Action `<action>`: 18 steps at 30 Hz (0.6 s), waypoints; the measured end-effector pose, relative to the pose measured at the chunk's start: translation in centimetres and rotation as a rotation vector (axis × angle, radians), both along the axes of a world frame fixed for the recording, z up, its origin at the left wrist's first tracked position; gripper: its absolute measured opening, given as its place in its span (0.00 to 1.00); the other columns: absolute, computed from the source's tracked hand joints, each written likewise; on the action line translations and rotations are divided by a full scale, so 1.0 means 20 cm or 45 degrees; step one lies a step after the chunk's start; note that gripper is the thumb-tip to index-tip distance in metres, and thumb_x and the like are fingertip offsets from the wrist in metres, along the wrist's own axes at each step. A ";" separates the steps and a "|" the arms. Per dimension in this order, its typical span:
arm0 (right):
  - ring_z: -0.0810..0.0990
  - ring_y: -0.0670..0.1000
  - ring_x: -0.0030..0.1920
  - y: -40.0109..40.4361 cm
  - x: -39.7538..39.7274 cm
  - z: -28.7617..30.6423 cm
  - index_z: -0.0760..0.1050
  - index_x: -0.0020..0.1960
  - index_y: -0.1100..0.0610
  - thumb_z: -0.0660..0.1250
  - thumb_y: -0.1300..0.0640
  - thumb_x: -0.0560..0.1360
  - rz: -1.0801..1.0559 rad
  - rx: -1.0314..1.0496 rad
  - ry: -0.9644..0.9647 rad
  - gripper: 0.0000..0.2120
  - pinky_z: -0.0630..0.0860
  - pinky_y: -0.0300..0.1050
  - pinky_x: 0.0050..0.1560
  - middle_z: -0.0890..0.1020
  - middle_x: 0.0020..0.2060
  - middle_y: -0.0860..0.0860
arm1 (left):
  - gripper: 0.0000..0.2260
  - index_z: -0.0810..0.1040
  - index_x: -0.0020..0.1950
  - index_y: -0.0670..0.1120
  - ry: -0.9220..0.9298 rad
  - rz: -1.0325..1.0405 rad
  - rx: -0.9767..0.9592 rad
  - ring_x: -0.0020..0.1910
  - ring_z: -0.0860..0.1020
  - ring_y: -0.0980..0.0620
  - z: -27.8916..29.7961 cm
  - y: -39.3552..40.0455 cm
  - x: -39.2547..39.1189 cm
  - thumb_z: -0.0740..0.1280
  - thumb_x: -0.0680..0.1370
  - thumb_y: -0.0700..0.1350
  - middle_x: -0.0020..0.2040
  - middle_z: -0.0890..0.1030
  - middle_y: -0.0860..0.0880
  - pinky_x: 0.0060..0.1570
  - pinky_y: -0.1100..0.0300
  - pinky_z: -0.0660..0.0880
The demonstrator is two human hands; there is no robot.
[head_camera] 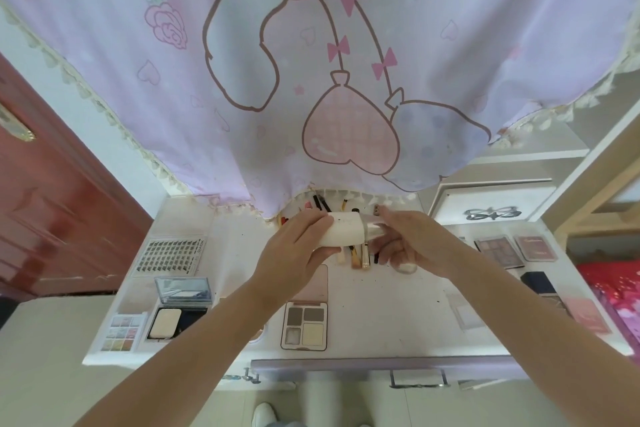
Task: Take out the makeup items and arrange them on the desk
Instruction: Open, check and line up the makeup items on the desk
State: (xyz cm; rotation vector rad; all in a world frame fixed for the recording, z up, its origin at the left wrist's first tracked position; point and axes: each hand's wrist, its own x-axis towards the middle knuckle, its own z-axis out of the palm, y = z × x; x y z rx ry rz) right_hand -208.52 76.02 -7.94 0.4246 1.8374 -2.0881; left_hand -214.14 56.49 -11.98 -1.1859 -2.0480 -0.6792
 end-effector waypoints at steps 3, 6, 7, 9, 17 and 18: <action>0.78 0.47 0.26 0.00 0.00 -0.03 0.74 0.48 0.58 0.61 0.67 0.76 -0.004 -0.012 0.169 0.07 0.75 0.36 0.27 0.79 0.34 0.53 | 0.16 0.70 0.54 0.42 0.021 -0.035 -0.017 0.50 0.71 0.50 -0.02 -0.01 0.00 0.51 0.81 0.53 0.53 0.70 0.47 0.58 0.57 0.67; 0.78 0.47 0.31 0.01 0.01 -0.06 0.75 0.47 0.53 0.61 0.73 0.73 0.011 0.005 0.271 0.16 0.77 0.38 0.32 0.79 0.39 0.52 | 0.16 0.70 0.54 0.42 -0.020 -0.006 -0.022 0.51 0.72 0.51 -0.07 -0.02 0.01 0.52 0.81 0.53 0.54 0.70 0.47 0.57 0.57 0.67; 0.78 0.48 0.32 0.01 0.01 -0.09 0.77 0.46 0.52 0.61 0.75 0.72 0.016 0.008 0.289 0.18 0.77 0.37 0.33 0.79 0.39 0.51 | 0.17 0.70 0.54 0.42 -0.057 0.015 -0.026 0.51 0.72 0.51 -0.09 -0.02 0.02 0.52 0.81 0.54 0.54 0.71 0.47 0.58 0.57 0.67; 0.77 0.47 0.33 0.01 0.02 -0.13 0.79 0.43 0.50 0.60 0.78 0.71 -0.003 -0.021 0.299 0.23 0.77 0.36 0.34 0.79 0.39 0.52 | 0.18 0.70 0.54 0.42 -0.165 0.077 -0.019 0.50 0.74 0.51 -0.13 -0.02 0.05 0.51 0.80 0.56 0.54 0.76 0.46 0.56 0.58 0.69; 0.76 0.47 0.42 -0.03 0.06 -0.33 0.74 0.56 0.61 0.58 0.77 0.72 -0.049 0.006 0.149 0.18 0.79 0.34 0.39 0.76 0.43 0.48 | 0.17 0.78 0.51 0.40 -1.050 0.272 0.056 0.47 0.74 0.55 -0.25 0.00 0.22 0.72 0.68 0.47 0.48 0.79 0.48 0.47 0.72 0.69; 0.77 0.48 0.43 -0.03 0.07 -0.36 0.75 0.53 0.61 0.58 0.77 0.72 -0.050 0.017 0.141 0.17 0.79 0.33 0.41 0.77 0.43 0.49 | 0.16 0.77 0.51 0.42 -1.294 0.285 0.095 0.45 0.74 0.54 -0.25 0.00 0.25 0.74 0.67 0.45 0.48 0.77 0.51 0.43 0.74 0.69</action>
